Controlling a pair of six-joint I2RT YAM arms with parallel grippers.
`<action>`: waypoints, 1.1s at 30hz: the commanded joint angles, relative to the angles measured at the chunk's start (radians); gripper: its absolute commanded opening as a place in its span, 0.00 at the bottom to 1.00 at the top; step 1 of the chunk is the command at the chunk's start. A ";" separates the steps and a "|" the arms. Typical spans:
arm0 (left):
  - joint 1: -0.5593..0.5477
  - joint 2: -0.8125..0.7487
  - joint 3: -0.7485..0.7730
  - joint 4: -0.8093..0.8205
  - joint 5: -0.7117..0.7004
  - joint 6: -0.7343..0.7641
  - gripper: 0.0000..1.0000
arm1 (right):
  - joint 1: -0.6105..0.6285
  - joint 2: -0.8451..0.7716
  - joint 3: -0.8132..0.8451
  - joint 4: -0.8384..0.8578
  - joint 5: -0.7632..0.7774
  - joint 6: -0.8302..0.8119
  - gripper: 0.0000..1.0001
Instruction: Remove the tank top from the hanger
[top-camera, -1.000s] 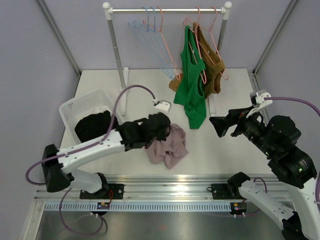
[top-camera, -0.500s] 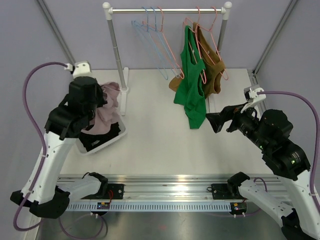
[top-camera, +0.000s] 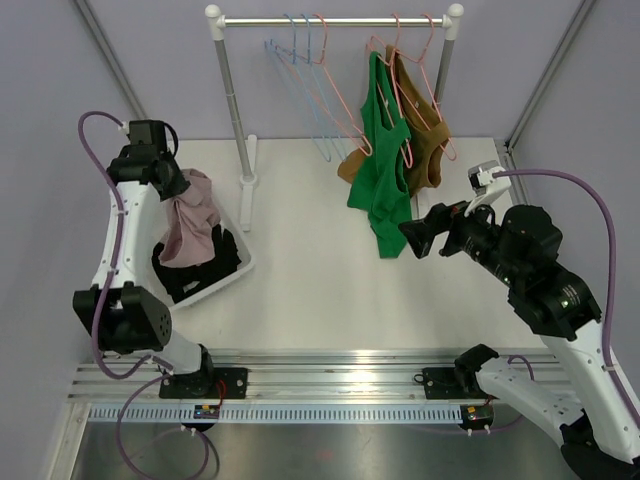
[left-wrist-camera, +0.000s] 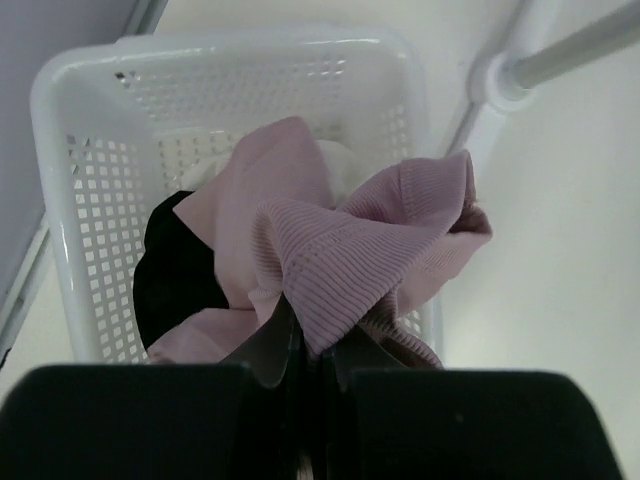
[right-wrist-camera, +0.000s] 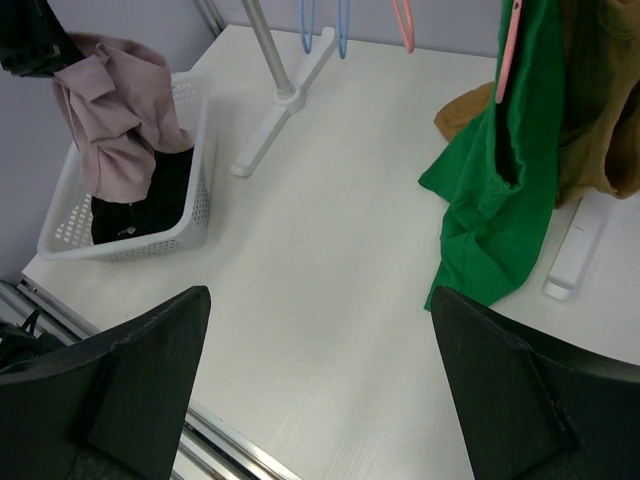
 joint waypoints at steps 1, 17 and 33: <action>0.084 0.063 -0.063 0.070 -0.003 -0.060 0.00 | -0.003 0.061 0.038 0.050 0.084 0.038 1.00; 0.178 -0.005 -0.059 0.063 -0.053 -0.140 0.99 | -0.043 0.495 0.582 -0.156 0.350 -0.072 0.99; -0.198 -0.770 -0.597 0.262 0.222 0.049 0.99 | -0.144 1.144 1.290 -0.280 0.240 -0.220 0.62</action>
